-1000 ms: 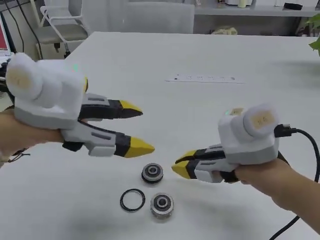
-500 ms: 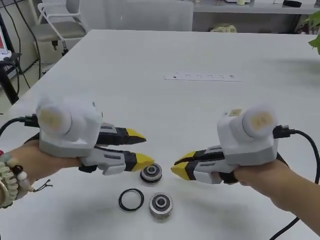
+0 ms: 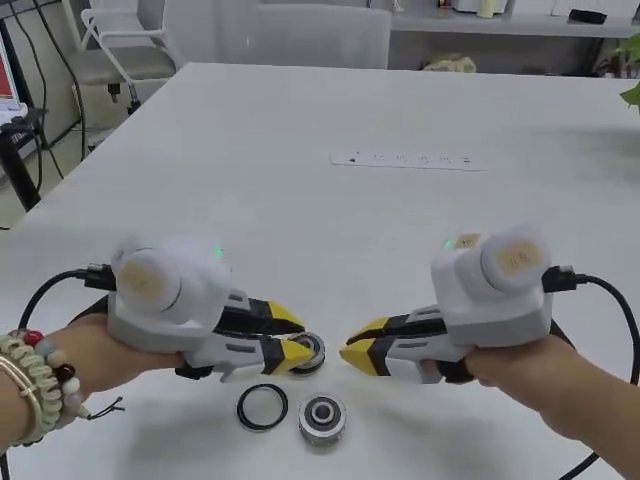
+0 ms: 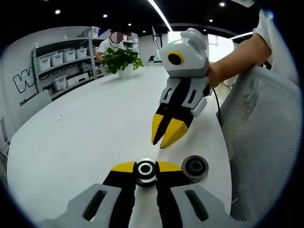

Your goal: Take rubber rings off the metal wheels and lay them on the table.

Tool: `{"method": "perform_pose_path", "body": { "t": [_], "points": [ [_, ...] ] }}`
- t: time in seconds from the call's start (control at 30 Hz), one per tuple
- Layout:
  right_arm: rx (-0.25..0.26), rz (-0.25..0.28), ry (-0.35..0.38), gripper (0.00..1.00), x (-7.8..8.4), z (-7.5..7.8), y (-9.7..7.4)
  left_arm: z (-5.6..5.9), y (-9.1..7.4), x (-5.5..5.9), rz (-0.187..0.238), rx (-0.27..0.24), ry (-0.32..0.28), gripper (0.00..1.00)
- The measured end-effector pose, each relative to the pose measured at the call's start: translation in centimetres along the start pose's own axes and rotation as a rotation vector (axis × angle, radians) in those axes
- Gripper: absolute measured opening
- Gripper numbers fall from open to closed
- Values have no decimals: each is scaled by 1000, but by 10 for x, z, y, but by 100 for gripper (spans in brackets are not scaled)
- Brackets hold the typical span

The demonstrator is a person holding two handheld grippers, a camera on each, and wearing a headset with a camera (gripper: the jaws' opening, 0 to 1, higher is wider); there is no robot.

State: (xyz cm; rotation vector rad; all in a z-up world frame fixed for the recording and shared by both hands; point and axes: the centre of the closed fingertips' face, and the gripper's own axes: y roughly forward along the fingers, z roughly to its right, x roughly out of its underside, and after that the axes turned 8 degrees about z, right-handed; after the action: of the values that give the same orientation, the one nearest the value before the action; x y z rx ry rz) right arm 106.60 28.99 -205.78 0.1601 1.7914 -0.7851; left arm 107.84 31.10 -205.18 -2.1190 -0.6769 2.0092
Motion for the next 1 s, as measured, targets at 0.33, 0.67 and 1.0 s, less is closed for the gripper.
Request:
{"method": "perform_pose_path", "body": {
  "t": [0.33,0.67,1.0],
  "points": [
    [-4,-2,0,5,0,-1,1,-2,2,9,-39,-10,-14,8],
    [3,-8,-54,17,7,-3,12,3,8,6,-20,-8,-23,8],
    [19,-20,-64,26,13,-4,21,8,12,3,-7,3,-21,8]
  ]
}}
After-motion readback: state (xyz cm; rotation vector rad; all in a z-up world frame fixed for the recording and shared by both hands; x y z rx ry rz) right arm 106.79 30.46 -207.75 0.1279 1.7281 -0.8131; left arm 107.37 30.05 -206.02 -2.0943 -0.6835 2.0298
